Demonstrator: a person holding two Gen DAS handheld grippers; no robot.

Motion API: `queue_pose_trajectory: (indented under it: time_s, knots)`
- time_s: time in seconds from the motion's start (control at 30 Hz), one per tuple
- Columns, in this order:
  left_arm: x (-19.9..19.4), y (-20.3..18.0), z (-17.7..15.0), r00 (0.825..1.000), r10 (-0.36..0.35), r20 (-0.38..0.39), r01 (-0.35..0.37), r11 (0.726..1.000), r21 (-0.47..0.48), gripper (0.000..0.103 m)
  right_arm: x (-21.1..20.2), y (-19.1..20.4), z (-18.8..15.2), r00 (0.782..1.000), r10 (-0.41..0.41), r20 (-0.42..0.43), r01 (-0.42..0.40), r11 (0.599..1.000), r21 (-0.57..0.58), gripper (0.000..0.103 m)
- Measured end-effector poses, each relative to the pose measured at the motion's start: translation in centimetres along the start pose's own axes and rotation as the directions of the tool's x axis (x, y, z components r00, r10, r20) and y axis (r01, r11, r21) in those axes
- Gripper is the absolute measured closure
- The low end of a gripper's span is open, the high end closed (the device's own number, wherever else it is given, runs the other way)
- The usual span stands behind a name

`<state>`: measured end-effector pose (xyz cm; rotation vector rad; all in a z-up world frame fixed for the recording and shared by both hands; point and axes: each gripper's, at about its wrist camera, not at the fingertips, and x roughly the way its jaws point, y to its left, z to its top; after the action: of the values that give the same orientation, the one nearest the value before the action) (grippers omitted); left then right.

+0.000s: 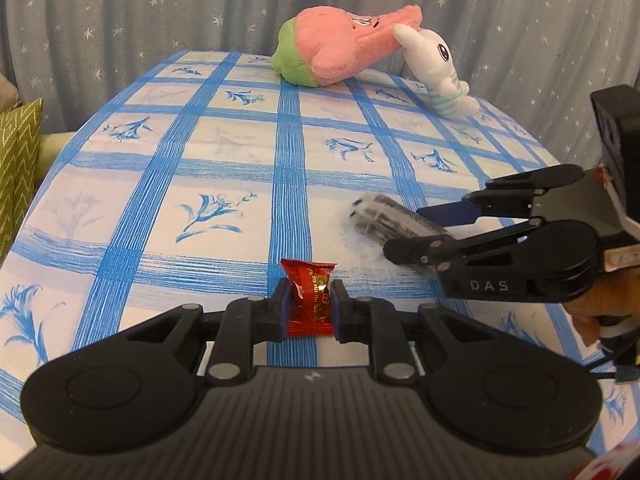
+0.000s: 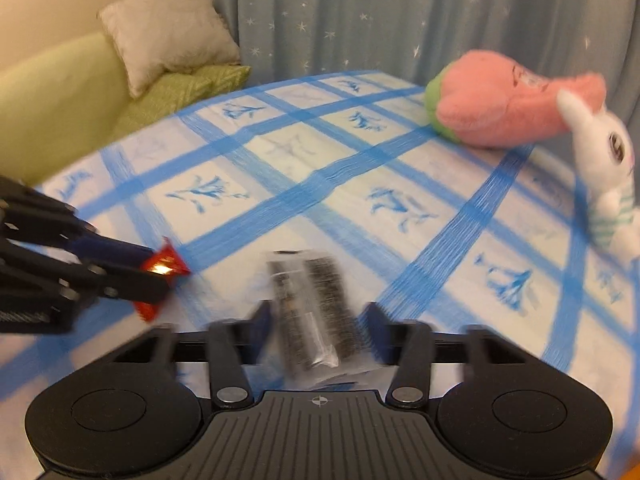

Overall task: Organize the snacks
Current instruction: 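Grasp the red candy with the left gripper while the right grasps the dark packet, then carry the red candy and dark clear packet over the orange tray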

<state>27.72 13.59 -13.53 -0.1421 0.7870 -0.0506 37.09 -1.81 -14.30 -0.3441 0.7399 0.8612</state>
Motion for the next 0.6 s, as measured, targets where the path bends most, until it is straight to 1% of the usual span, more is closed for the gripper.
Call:
queue_pose_trajectory:
  time_s: [0.1, 0.13, 0.23, 0.37, 0.43, 0.53, 0.6]
  knots:
    - [0.2, -0.3, -0.2, 1.0, 0.013, -0.009, -0.012, 1.0, 0.021, 0.084, -0.7, 0.5, -0.5, 1.0, 0.0, 0.003, -0.001, 0.999, 0.045, 0.065]
    - [0.3, -0.4, -0.2, 1.0, 0.018, -0.009, -0.018, 0.999, 0.036, 0.082, -1.0, 0.6, -0.7, 1.0, -0.002, 0.004, 0.002, 0.997, 0.073, 0.066]
    - [0.5, -0.9, -0.3, 0.999, 0.036, -0.004, -0.036, 0.997, 0.069, 0.081, -2.1, 1.1, -1.7, 0.999, -0.042, 0.009, 0.04, 0.988, 0.147, 0.066]
    - [0.6, -1.4, -0.5, 0.999, 0.053, 0.001, -0.053, 0.994, 0.095, 0.081, -3.6, 1.4, -3.1, 0.995, -0.092, 0.026, 0.083, 0.966, 0.244, 0.066]
    - [0.6, -1.5, -0.5, 0.998, 0.062, 0.004, -0.062, 0.993, 0.096, 0.08, -4.3, 1.4, -3.6, 0.993, -0.114, 0.032, 0.1, 0.953, 0.284, 0.066]
    - [0.4, -1.7, -0.6, 0.997, 0.073, 0.005, -0.073, 0.994, 0.085, 0.083, -5.2, 1.4, -4.4, 0.989, -0.142, 0.034, 0.122, 0.934, 0.335, 0.066]
    - [0.1, -1.7, -0.7, 0.998, 0.065, 0.003, -0.065, 0.996, 0.062, 0.083, -5.9, 1.6, -4.9, 0.987, -0.16, 0.032, 0.138, 0.923, 0.36, 0.066]
